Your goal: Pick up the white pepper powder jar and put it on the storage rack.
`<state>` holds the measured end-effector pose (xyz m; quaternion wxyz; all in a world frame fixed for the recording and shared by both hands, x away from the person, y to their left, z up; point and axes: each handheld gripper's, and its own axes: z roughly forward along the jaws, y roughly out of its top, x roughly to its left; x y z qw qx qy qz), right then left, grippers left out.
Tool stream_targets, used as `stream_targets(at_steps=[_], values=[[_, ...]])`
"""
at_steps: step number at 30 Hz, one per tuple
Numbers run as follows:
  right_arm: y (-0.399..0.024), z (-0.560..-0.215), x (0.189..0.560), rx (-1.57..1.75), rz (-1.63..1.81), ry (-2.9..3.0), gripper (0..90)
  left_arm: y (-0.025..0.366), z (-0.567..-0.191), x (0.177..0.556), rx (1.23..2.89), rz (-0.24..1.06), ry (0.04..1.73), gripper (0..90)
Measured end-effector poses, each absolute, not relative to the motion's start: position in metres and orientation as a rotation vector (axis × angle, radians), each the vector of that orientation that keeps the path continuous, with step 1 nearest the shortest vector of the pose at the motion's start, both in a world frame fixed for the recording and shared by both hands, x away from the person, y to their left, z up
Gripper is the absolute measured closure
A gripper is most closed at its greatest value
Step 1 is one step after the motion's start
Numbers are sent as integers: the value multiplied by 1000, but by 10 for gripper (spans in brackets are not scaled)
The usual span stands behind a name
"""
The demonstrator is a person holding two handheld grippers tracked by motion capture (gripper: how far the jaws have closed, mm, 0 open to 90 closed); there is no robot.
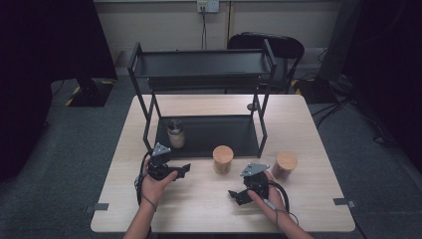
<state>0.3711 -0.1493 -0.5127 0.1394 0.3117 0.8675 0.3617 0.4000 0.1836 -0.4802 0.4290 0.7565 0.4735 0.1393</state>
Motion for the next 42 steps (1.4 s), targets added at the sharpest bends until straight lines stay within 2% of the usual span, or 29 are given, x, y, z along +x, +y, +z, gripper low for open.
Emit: stream_targets(at_steps=[42], values=[[-149, -513, 371, 901, 1045, 2507, 0, 200, -477, 378, 1921, 362, 1144, 58]])
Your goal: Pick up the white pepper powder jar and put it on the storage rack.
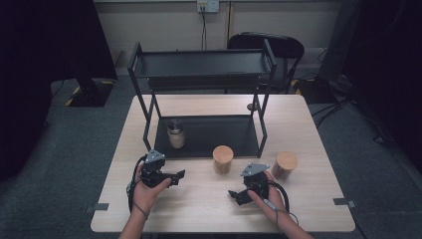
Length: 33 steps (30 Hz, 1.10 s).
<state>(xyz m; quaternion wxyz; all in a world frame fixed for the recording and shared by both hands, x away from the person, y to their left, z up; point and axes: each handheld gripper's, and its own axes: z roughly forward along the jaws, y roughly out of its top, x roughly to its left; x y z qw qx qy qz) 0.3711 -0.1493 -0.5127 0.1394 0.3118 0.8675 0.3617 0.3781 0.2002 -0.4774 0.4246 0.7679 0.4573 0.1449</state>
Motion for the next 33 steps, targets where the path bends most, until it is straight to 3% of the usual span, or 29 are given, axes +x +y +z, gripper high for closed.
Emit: stream_targets(at_steps=[33], values=[[-149, -513, 371, 901, 1045, 2507, 0, 220, -482, 364, 1920, 380, 1158, 58]])
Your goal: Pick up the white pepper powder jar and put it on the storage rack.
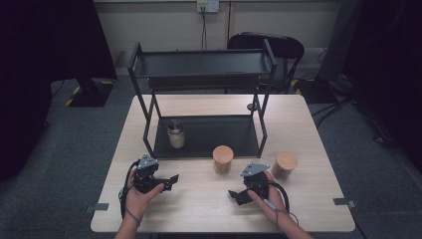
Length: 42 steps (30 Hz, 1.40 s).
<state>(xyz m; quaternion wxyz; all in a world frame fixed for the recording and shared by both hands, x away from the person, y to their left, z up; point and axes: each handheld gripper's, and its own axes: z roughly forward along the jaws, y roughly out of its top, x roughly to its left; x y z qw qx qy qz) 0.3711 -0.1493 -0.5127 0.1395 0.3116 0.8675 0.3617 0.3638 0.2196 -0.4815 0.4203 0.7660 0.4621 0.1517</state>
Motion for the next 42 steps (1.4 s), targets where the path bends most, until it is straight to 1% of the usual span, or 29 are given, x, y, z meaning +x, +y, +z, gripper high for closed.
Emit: stream_targets(at_steps=[18, 42], values=[[-149, -513, 371, 901, 1045, 2507, 0, 236, -487, 354, 1928, 399, 1187, 57], [-149, -513, 371, 901, 1046, 2507, 0, 249, -499, 343, 1974, 410, 1222, 53]])
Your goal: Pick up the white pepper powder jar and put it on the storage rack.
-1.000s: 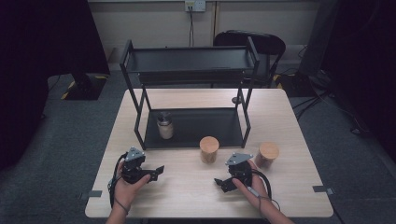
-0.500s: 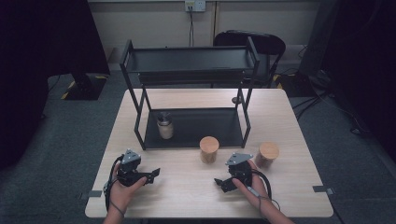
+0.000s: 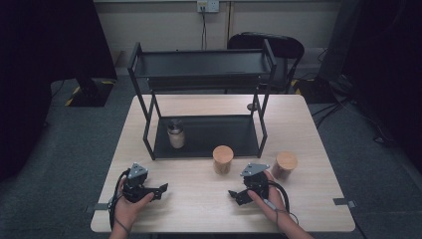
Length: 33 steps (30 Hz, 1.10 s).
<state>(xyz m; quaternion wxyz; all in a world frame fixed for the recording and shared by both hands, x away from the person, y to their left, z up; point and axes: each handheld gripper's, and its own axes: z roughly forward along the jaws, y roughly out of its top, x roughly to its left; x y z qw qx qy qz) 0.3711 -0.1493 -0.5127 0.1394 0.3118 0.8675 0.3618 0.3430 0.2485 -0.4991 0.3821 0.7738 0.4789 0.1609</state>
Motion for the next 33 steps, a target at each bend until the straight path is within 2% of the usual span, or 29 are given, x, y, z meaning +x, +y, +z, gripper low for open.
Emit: stream_targets(at_steps=[22, 33], values=[[-149, -513, 371, 902, 1045, 2507, 0, 257, -507, 333, 2039, 430, 1222, 48], [-149, -513, 371, 901, 1045, 2507, 0, 254, -509, 329, 2119, 474, 1172, 4]])
